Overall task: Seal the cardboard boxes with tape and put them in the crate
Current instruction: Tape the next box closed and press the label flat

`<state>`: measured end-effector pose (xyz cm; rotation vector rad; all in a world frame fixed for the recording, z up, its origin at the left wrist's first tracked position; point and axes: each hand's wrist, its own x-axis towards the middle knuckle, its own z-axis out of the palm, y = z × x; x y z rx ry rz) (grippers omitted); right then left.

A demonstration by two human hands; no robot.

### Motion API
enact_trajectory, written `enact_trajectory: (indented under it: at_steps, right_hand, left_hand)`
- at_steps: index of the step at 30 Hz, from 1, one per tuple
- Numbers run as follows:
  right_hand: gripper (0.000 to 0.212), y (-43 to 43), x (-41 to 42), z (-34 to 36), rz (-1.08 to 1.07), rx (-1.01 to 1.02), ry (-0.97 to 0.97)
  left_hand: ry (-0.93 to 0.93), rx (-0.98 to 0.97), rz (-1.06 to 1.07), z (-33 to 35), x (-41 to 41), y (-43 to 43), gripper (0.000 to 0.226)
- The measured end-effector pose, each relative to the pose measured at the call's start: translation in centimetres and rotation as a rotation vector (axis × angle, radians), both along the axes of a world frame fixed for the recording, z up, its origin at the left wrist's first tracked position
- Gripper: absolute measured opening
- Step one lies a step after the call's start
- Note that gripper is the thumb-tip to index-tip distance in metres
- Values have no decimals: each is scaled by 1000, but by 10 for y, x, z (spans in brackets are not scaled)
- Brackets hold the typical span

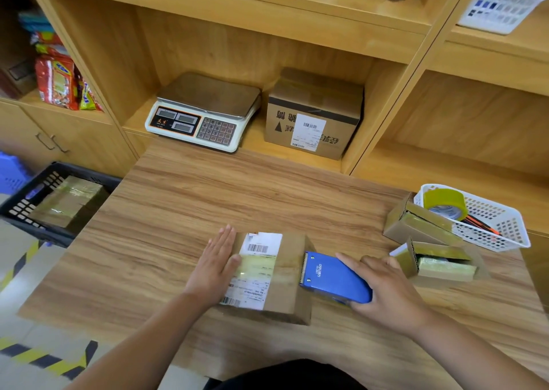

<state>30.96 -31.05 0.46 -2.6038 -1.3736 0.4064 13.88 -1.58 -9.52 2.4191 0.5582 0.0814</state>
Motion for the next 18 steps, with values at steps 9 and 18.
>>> enact_trajectory:
  at_steps: [9, 18]
  right_hand:
    - [85, 45, -17, 59, 56, 48, -102]
    - [73, 69, -26, 92, 105, -103, -211]
  left_hand:
    - [-164, -524, 165, -15, -10, -7, 60]
    - [-244, -640, 41, 38, 1, -20, 71]
